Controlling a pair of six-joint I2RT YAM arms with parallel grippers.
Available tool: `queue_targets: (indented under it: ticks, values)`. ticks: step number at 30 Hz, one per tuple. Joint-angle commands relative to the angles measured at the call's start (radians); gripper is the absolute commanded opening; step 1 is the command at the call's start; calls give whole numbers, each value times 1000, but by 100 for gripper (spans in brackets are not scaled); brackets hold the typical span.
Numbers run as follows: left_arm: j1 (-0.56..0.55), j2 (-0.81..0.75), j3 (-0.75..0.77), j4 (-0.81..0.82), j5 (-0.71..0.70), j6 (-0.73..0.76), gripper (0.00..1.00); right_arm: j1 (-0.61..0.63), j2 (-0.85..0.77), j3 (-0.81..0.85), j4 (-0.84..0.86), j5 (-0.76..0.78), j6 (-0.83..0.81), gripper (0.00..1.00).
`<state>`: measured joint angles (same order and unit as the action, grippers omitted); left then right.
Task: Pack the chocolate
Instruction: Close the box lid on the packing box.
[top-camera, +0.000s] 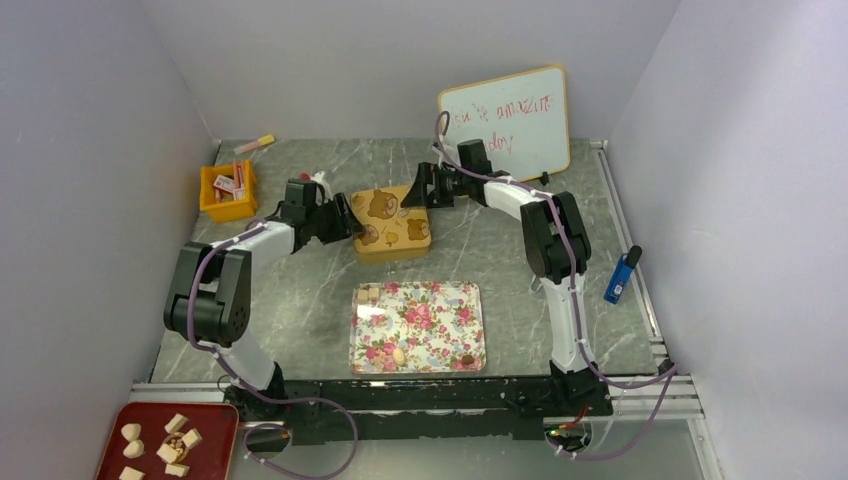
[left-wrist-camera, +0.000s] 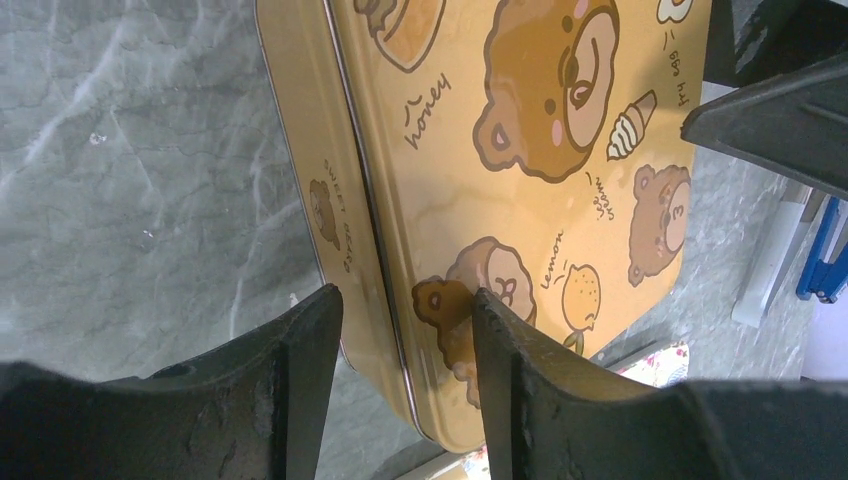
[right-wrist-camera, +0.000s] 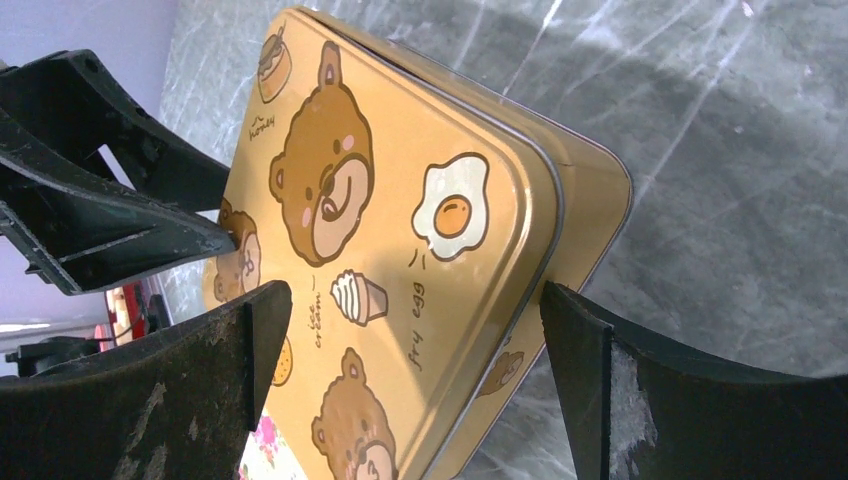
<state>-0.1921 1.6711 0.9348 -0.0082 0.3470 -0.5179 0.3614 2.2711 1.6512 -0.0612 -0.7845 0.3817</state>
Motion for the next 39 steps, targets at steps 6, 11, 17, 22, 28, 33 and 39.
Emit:
queue_targets:
  ticks: [6,11,17,22,28,33,39]
  values:
    - [17,33,-39,0,15,10,52,51,22,104,-38,-12,-43,100]
    - [24,52,-34,1,35,19,46,70,33,121,-84,16,-74,100]
    - [32,76,-32,33,57,18,37,93,49,134,-137,44,-112,100]
    - [34,104,-25,56,71,10,31,110,60,145,-165,55,-130,100]
    - [34,165,25,91,100,-2,25,126,51,127,-188,71,-156,100]
    - [16,214,98,62,107,35,23,131,22,85,-187,84,-168,100]
    - [-29,256,170,10,86,83,22,136,-3,52,-190,94,-180,100]
